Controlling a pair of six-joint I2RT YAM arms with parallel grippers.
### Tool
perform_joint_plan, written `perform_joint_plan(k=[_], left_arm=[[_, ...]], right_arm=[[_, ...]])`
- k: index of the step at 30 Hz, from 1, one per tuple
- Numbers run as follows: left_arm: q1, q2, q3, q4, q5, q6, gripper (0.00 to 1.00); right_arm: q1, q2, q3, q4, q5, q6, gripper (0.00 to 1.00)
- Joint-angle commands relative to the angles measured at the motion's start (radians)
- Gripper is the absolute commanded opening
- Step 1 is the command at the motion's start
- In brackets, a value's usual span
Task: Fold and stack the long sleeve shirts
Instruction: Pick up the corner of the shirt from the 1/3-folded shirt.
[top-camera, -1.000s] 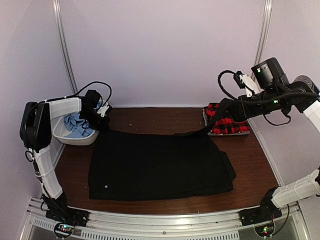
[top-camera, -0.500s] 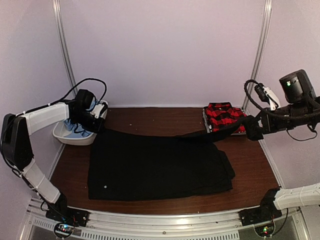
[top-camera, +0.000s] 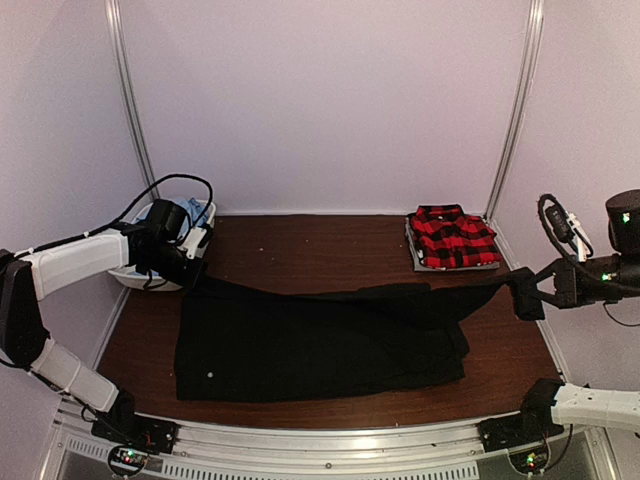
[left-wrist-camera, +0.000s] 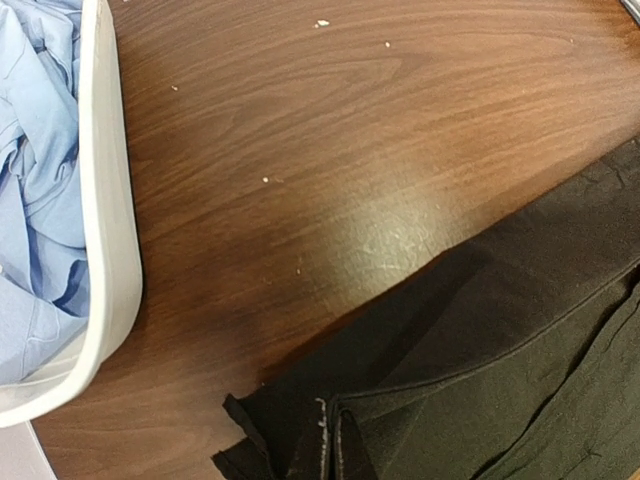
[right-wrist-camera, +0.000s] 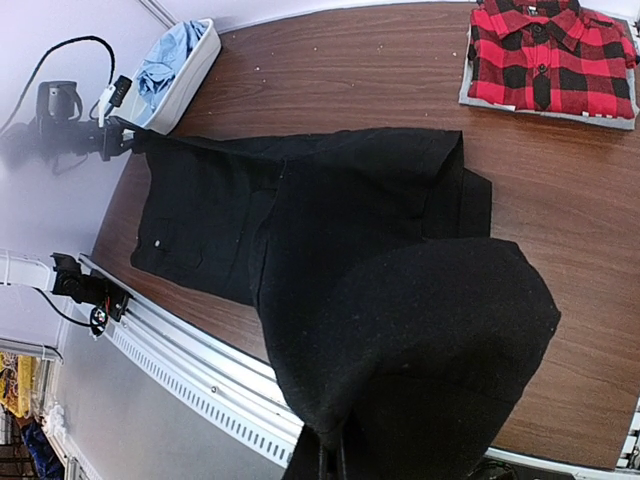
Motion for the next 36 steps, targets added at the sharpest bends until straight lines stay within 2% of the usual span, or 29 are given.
perform_joint_plan(k=[1, 6, 14, 17, 25, 29, 32, 36], left_arm=[[-0.026, -0.041, -0.036, 0.051, -0.058, -0.004, 0.01], [-0.04, -0.032, -0.059, 0.05, -0.101, -0.005, 0.06], [-0.044, -0.033, -0.053, 0.025, -0.058, 0.018, 0.18], [-0.044, -0.059, -0.057, 0.027, -0.057, 0.021, 0.28], [-0.044, -0.158, -0.043, 0.037, 0.055, 0.051, 0.38], [-0.044, -0.193, -0.036, 0.065, 0.109, 0.051, 0.47], [-0.044, -0.158, -0.02, 0.086, 0.136, -0.012, 0.49], [-0.052, -0.038, -0.003, 0.115, 0.159, -0.131, 0.5]], right_arm=[[0.004, -0.032, -0.063, 0.001, -0.034, 0.026, 0.0], [0.004, -0.059, -0.096, 0.001, -0.034, 0.029, 0.0], [0.004, -0.06, -0.083, -0.001, 0.001, 0.033, 0.0], [0.004, -0.052, -0.075, -0.001, 0.02, 0.036, 0.0], [0.004, -0.014, -0.076, -0.001, 0.088, 0.04, 0.0], [0.004, 0.019, -0.072, 0.002, 0.108, 0.028, 0.0], [0.004, 0.038, -0.07, 0.002, 0.114, 0.018, 0.0], [0.004, 0.074, -0.06, 0.003, 0.114, -0.011, 0.0]])
